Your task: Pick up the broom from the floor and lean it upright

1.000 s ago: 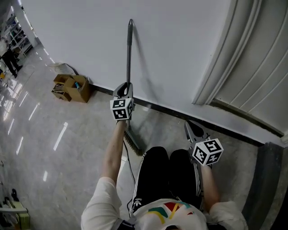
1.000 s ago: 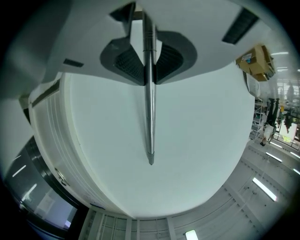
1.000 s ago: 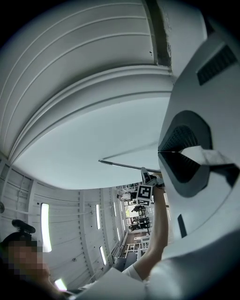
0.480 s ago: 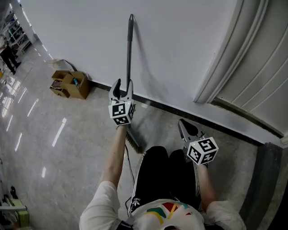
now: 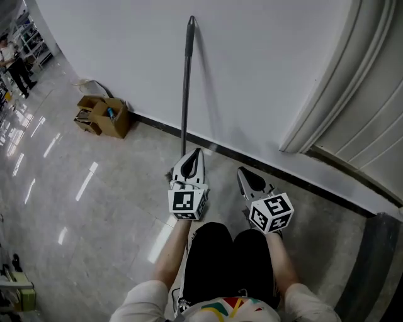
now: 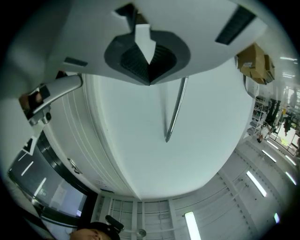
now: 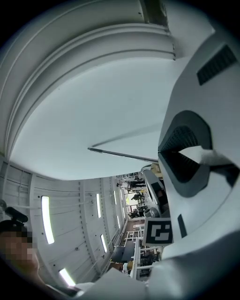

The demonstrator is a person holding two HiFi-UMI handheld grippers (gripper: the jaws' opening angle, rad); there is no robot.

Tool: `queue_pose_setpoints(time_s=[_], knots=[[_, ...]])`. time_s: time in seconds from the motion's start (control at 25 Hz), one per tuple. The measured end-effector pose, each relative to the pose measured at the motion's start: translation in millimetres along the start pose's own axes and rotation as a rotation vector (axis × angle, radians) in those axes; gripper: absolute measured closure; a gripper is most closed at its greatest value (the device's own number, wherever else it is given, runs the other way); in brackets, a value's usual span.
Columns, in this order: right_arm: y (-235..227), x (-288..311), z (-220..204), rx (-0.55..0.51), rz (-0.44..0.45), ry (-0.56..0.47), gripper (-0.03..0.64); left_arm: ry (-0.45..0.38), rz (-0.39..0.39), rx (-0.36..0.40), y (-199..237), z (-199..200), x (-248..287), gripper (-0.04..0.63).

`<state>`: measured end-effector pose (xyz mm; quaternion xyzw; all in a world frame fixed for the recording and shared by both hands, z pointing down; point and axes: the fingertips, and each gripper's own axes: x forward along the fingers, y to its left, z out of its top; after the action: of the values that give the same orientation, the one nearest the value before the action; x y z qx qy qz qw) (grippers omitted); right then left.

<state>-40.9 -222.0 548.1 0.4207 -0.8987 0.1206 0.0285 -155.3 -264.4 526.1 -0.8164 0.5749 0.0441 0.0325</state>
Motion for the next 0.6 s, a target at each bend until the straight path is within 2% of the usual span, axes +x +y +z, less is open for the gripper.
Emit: queue_pose_setpoints(time_s=[0.2, 0.28, 0.4, 0.48, 0.6], knots=[[-24, 30, -58, -0.006, 0.035, 0.073, 0.604, 0.034, -0.004, -0.025, 5, -55, -6, 0.551], [-19, 25, -65, 0.022, 0.031, 0.115, 0.604, 0.070, 0.018, -0.020, 9, -59, -24, 0.551], [13, 15, -25, 0.102, 0.036, 0.147, 0.604, 0.085, 0.099, -0.041, 24, -11, -61, 0.551], [46, 1, 20, 0.177, 0.059, 0.179, 0.604, 0.100, 0.157, -0.093, 26, 41, -87, 0.551], [96, -42, 107, 0.254, 0.093, 0.207, 0.604, 0.185, 0.219, -0.129, 12, 125, -119, 0.551]])
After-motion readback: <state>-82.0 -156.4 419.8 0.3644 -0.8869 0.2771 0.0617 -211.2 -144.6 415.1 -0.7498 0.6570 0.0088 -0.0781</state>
